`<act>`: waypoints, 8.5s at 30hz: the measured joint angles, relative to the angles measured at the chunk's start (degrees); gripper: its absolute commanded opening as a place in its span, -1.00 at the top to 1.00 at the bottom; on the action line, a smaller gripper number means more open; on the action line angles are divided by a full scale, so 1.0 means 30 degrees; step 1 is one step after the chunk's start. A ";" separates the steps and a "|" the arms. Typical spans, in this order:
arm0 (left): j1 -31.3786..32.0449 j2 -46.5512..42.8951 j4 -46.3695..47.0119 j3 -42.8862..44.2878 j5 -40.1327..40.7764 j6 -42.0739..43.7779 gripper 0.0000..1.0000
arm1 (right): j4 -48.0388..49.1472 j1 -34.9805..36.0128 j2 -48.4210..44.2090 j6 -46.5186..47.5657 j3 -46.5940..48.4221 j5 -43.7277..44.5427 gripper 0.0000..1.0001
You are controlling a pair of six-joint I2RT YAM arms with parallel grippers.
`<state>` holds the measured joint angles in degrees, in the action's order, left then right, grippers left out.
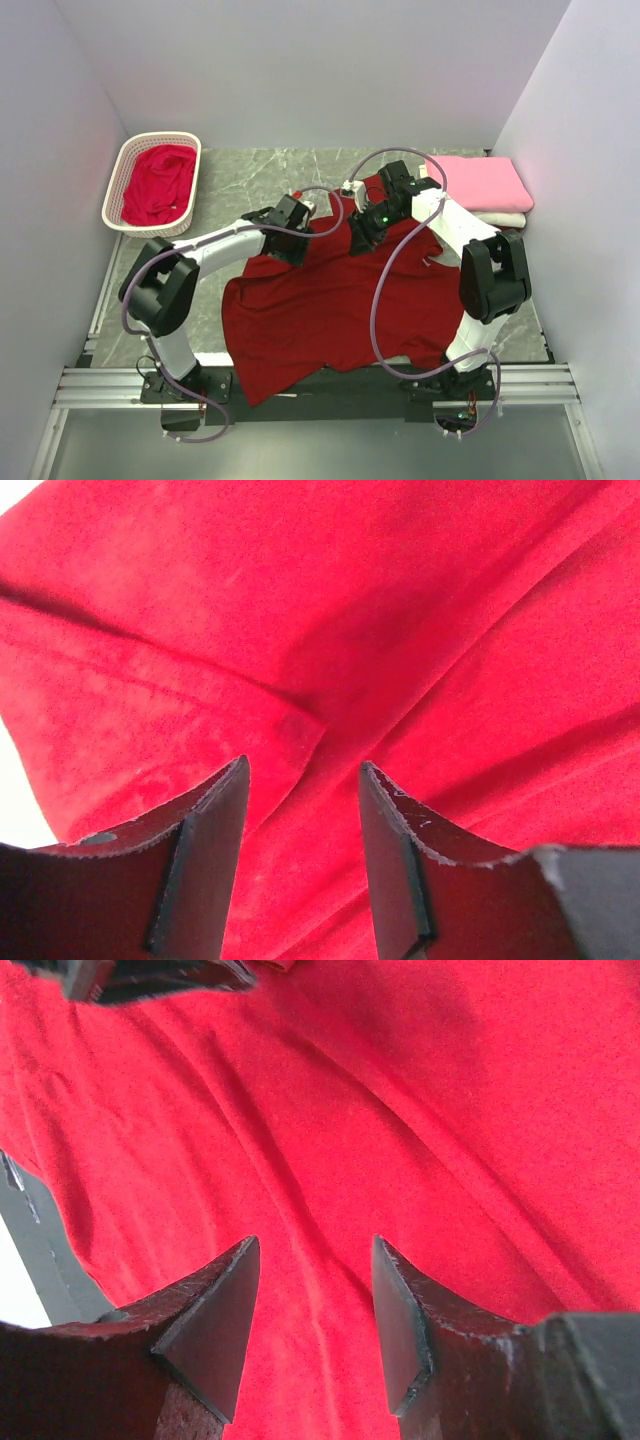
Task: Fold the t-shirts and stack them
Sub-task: Flatten the tshirt out
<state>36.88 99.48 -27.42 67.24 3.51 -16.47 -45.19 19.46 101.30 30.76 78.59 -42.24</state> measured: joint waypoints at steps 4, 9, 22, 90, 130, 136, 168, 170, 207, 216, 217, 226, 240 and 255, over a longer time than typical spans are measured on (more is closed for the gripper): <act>0.0539 0.0743 -0.0015 0.0699 0.0554 -0.0321 -0.02 | -0.0102 -0.0007 0.0058 0.0073 0.0000 -0.0160 -0.12; 0.0889 0.1800 -0.0248 0.1188 0.1457 -0.0634 0.05 | -0.0248 -0.0029 0.0066 0.0131 0.0007 -0.0219 -0.13; 0.1239 0.2754 -0.1137 0.2025 0.3789 -0.0954 0.48 | -0.0714 -0.0204 0.0182 0.0248 0.0036 -0.0306 -0.13; -0.9449 -1.0790 0.1960 -0.6142 -0.0736 -0.1188 -0.68 | 0.2652 -0.4444 1.5613 -0.7096 2.0728 0.7745 -0.15; -0.9449 -1.0783 0.2200 -0.6266 -0.0721 -0.0896 -0.66 | 0.0627 -0.3876 1.7121 -0.4510 2.1806 0.9071 -0.14; -0.9449 -1.0783 0.2208 -0.6266 -0.0736 -0.0896 -0.65 | 0.0656 -0.5428 1.6407 -0.7519 2.1660 0.6696 -0.07; -0.9449 -1.0571 0.2208 -0.6266 -0.0736 -0.0889 -0.65 | 0.3381 -0.6907 1.7325 -1.8680 2.1784 0.3432 0.06; -0.9449 -1.0571 0.2215 -0.6266 -0.0736 -0.0889 -0.65 | 0.3439 -0.6819 1.7325 -1.8986 2.1784 0.3534 0.07; -0.9449 -1.0797 0.2215 -0.6280 -0.1202 -0.0889 -0.65 | 0.0466 -0.6156 1.7617 -1.8331 2.1194 0.4262 0.35; -0.9449 -1.0921 0.2215 -0.6375 -0.1231 -0.0889 -0.65 | 0.0386 -0.6156 1.7201 -1.7420 2.0276 0.4867 0.87; -0.9449 -1.0950 0.2200 -0.6382 -0.1231 -0.0896 -0.65 | 0.0408 -0.6156 1.7056 -1.7267 2.0043 0.4983 0.91; -0.9449 -1.1198 0.2237 -0.6397 -0.1370 -0.0896 -0.65 | 0.0546 -0.6156 1.4571 -1.5314 1.5890 0.5304 0.92; -0.9442 -1.1504 0.2339 -0.6411 -0.1712 -0.0889 -0.66 | -0.0488 -0.6382 1.4331 -1.4469 1.6553 0.5952 0.35; -0.9449 -1.1511 0.2339 -0.6411 -0.1719 -0.0889 -0.66 | -0.0481 -0.6929 1.6101 -1.5227 1.9394 0.5952 0.23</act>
<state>8.54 64.95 -20.40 48.01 -1.65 -19.14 -46.63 -1.32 149.60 -14.92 136.77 -24.38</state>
